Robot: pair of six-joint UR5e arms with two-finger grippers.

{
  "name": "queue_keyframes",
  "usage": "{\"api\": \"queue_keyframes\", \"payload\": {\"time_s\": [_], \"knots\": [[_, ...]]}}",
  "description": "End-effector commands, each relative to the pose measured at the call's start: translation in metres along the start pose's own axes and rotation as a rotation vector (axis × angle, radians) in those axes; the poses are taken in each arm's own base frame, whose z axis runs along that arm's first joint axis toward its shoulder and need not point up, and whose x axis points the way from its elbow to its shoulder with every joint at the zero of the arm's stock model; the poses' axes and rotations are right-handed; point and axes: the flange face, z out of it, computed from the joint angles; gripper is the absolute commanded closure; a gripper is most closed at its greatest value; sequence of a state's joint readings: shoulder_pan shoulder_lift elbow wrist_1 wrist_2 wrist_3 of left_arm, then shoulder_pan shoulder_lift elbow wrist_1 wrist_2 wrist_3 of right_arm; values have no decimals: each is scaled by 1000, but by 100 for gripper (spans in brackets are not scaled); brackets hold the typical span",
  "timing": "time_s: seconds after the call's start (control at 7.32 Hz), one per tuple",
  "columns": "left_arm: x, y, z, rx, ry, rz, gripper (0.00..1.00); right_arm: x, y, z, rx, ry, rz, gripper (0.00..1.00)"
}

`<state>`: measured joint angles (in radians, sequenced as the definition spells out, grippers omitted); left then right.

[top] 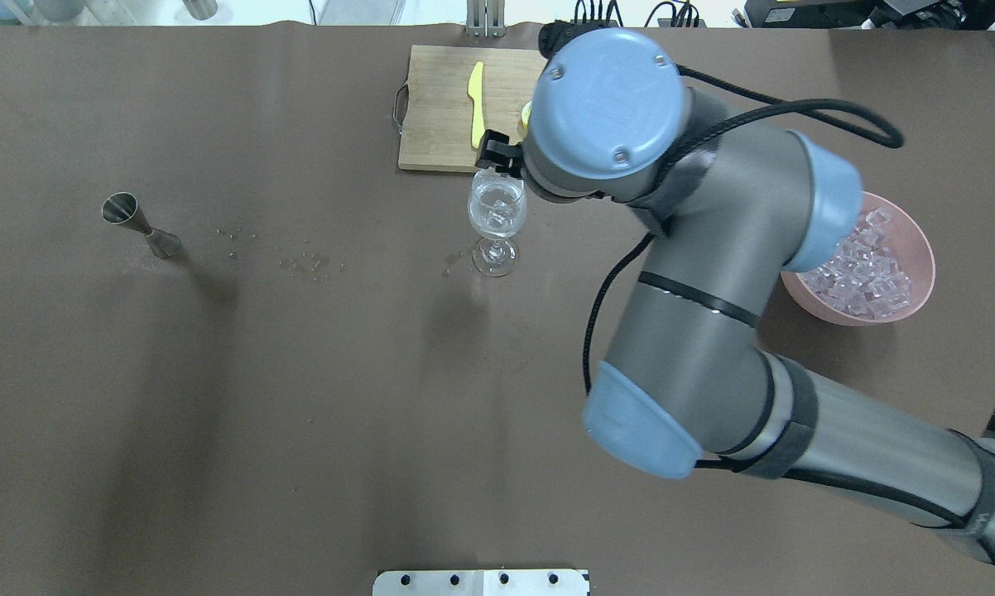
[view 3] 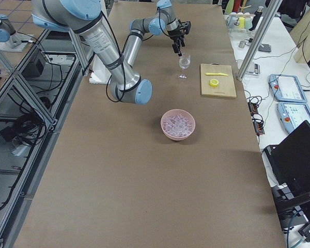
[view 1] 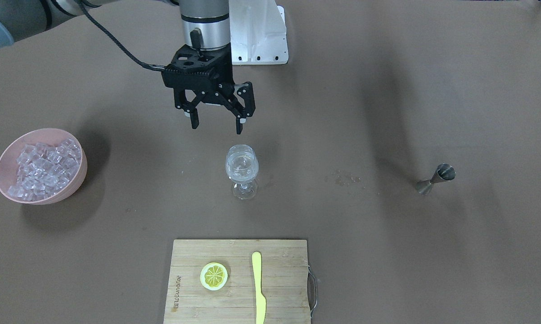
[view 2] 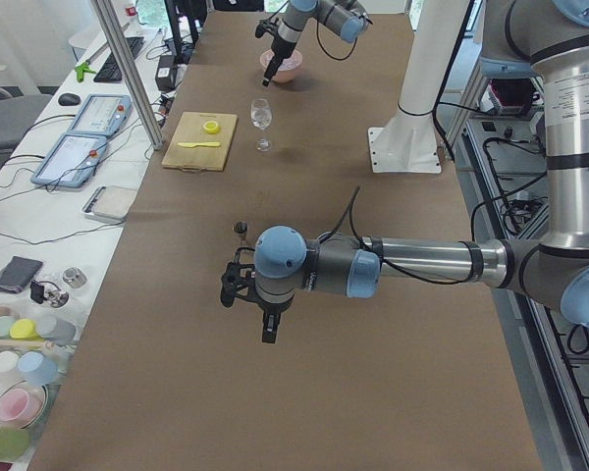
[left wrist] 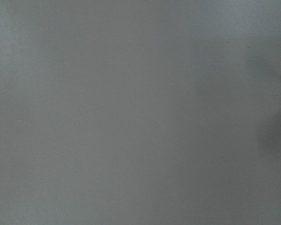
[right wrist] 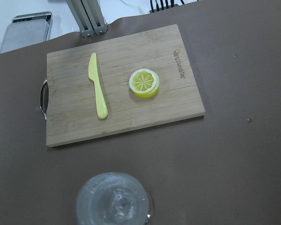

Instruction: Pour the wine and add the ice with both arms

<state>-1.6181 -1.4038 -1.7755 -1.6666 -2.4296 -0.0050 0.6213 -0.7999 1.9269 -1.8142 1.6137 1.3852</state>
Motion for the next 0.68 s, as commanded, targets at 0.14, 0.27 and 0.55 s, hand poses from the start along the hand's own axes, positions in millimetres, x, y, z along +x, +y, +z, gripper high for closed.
{"api": "queue_keyframes", "payload": {"time_s": [0.14, 0.27, 0.55], "knots": [[-3, -1, -2, 3, -66, 3, 2, 153, -87, -37, -166, -33, -130, 0], [-3, -1, -3, 3, -67, -30, 2, 199, -113, -40, -214, -37, -173, 0], [1, -4, -4, 7, -69, -66, 2, 311, -139, -21, -246, 59, -292, 0]]}}
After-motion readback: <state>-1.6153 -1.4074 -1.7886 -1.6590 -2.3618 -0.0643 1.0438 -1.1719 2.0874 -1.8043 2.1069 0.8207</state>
